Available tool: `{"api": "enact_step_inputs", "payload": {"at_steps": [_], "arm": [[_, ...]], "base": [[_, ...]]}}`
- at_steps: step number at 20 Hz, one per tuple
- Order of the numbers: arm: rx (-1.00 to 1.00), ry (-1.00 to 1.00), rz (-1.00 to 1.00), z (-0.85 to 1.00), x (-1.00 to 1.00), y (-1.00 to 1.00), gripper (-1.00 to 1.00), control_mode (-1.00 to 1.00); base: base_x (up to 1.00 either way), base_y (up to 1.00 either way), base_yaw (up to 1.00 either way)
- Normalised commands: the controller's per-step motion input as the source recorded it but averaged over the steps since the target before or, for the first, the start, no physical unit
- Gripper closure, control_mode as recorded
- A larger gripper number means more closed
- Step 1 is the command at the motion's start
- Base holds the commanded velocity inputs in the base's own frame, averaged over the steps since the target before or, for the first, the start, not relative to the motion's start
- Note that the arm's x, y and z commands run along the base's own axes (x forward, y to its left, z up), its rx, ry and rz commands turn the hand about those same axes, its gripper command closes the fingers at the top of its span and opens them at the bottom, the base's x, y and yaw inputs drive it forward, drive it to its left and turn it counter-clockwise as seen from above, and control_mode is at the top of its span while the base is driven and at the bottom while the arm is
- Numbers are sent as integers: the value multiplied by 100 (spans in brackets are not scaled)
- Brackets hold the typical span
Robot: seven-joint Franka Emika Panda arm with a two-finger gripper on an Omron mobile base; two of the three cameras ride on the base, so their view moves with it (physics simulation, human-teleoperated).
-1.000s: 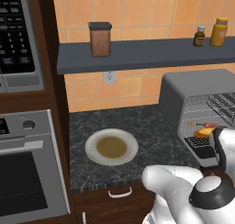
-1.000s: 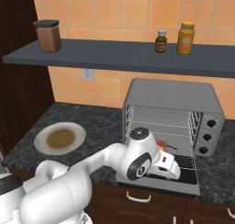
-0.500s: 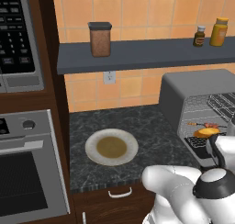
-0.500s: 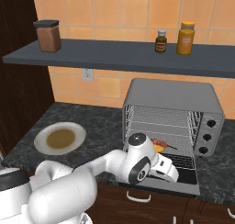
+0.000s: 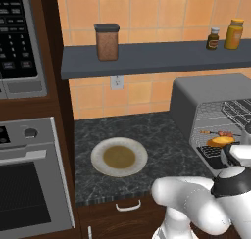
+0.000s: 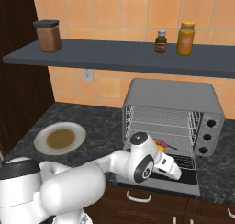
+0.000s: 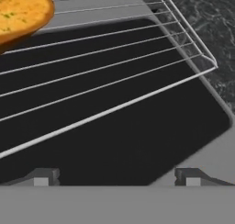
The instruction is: Pick up the kebab skewer and baguette bread, and place them inside the toaster oven. Close the toaster oven door and start by setting the timer.
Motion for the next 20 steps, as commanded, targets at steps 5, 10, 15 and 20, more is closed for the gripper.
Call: {"api": "enact_step_inputs", "payload": {"at_steps": [5, 10, 15, 20], "arm": [[-5, -4, -7, -34, 17, 0, -100, -100], [-5, -7, -8, -37, 3, 0, -100, -100], [-1, -3, -16, -11, 28, 9, -100, -100], [0, -1, -24, 0, 41, 28, -100, -100]], "base": [[0, 0, 0], [0, 0, 0], [0, 0, 0], [0, 0, 0]]}}
